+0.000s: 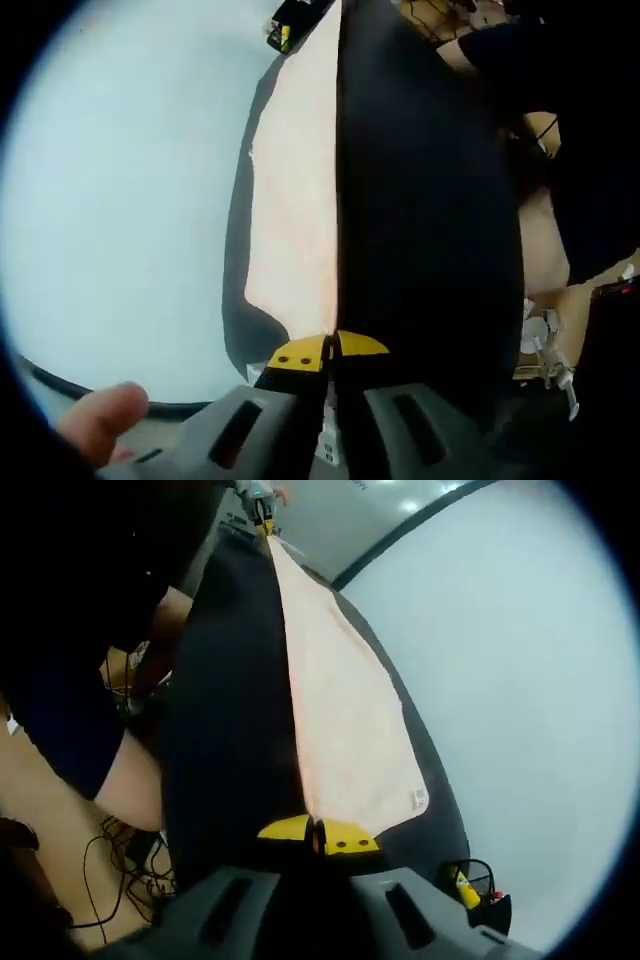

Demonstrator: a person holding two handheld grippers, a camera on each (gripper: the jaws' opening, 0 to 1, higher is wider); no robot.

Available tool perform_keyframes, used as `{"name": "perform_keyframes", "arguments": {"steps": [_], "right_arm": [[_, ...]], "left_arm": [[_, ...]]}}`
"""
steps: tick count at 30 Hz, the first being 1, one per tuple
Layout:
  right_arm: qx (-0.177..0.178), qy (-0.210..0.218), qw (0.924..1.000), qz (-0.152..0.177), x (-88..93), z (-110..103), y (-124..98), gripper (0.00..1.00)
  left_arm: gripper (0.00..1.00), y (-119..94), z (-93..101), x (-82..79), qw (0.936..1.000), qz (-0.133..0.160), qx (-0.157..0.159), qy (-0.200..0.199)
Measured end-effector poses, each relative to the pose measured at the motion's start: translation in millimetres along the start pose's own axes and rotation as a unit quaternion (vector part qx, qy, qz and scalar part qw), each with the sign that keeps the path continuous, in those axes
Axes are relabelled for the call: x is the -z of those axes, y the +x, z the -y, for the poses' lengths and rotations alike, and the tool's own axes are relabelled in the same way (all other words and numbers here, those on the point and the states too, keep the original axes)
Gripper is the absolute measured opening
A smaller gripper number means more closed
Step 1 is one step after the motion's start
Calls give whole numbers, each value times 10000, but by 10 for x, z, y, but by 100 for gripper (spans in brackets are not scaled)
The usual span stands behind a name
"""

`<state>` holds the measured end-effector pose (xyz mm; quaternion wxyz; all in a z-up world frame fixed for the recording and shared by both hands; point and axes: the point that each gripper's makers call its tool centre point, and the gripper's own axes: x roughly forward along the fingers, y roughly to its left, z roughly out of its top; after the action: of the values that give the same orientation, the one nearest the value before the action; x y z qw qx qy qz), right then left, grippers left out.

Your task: Fold the towel on the table until its edges align and the towel forms a compact rectangular stack.

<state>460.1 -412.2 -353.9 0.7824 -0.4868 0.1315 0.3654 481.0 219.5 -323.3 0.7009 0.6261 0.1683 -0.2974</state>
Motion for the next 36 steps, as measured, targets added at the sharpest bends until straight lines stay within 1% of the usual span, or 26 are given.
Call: {"name": "perform_keyframes", "arguments": {"steps": [2, 5, 7, 8, 9, 10, 11, 12, 13, 14, 15, 16, 17, 18, 19, 20, 21, 23, 24, 27, 29, 31, 32, 33, 34, 36], "right_arm": [[-32, 9, 10000, 23, -12, -31, -121, 0], [-90, 159, 9997, 168, -85, -96, -323, 0], [-151, 301, 9990, 297, -140, -129, -430, 0], [-140, 280, 9990, 327, -163, -118, -478, 0], [-99, 303, 9987, 407, -202, -67, -512, 0], [-64, 605, 9967, 543, -258, -2, -526, 0], [-142, 761, 9949, 651, -307, 20, -524, 0], [-208, 744, 9948, 659, -316, 29, -514, 0], [-421, 866, 9937, 570, -295, -49, -484, 0], [-591, 818, 9939, 449, -245, -123, -452, 0], [-614, 724, 9949, 353, -209, -151, -431, 1], [-550, 546, 9966, 278, -185, -168, -399, 1], [-547, 612, 9960, 357, -221, -195, -379, 1], [-419, 630, 9963, 401, -233, -148, -371, 1], [-197, 573, 9970, 480, -254, -62, -370, 1], [-4, 605, 9966, 560, -282, 22, -371, 1], [24, 702, 9955, 640, -315, 63, -366, 1], [41, 771, 9949, 643, -325, 155, -335, 1], [49, 793, 9947, 645, -318, 221, -311, 1], [3, 942, 9935, 640, -317, 448, -203, 1], [-92, 1107, 9920, 597, -308, 617, -110, 1], [-42, 1116, 9921, 568, -300, 808, -26, 1], [-9, 1203, 9914, 512, -288, 950, 55, 1], [21, 1223, 9913, 483, -280, 1018, 99, 1], [76, 1254, 9912, 425, -251, 1159, 196, 1], [163, 1294, 9910, 315, -238, 1297, 355, 1]], "left_arm": [[0, -151, -36, 2, 9999, 44, -90, -88], [0, -327, 12, -49, 9991, 328, -43, -269], [0, -406, 18, -36, 9991, 311, -62, -275], [0, -405, 52, -10, 9994, 252, -89, -236], [0, -417, 33, -1, 9995, 220, -108, -212], [0, -413, -2, -5, 9996, 215, -95, -165], [0, -374, -32, 14, 9997, 169, -85, -168], [0, -322, 7, 54, 9992, 60, 38, -405], [0, -273, 102, 50, 9976, 25, 261, -641], [0, -236, 165, 39, 9973, 15, 316, -657], [0, -212, 219, 4, 9978, 53, 328, -569], [0, -194, 257, -16, 9983, 77, 324, -488], [0, -176, 255, -12, 9989, 52, 208, -427], [0, -173, 221, 0, 9991, 7, 102, -423], [0, -170, 176, 6, 9988, 10, 56, -481], [0, -163, 88, 25, 9984, -4, -62, -571], [0, -157, 43, 35, 9980, -49, -133, -614], [0, -121, -25, 55, 9982, -109, -101, -580], [0, -91, -112, 70, 9982, -130, -126, -568], [0, 12, -381, 47, 9990, -203, -112, -394], [0, 120, -547, 64, 9990, -310, -70, -318], [0, 221, -681, 79, 9990, -387, -48, -236], [0, 301, -810, 95, 9988, -423, -39, -225], [0, 374, -894, 98, 9987, -457, -27, -229], [0, 452, -974, 101, 9986, -475, -31, -218], [0, 619, -1080, 110, 9984, -514, 38, -221]]}}
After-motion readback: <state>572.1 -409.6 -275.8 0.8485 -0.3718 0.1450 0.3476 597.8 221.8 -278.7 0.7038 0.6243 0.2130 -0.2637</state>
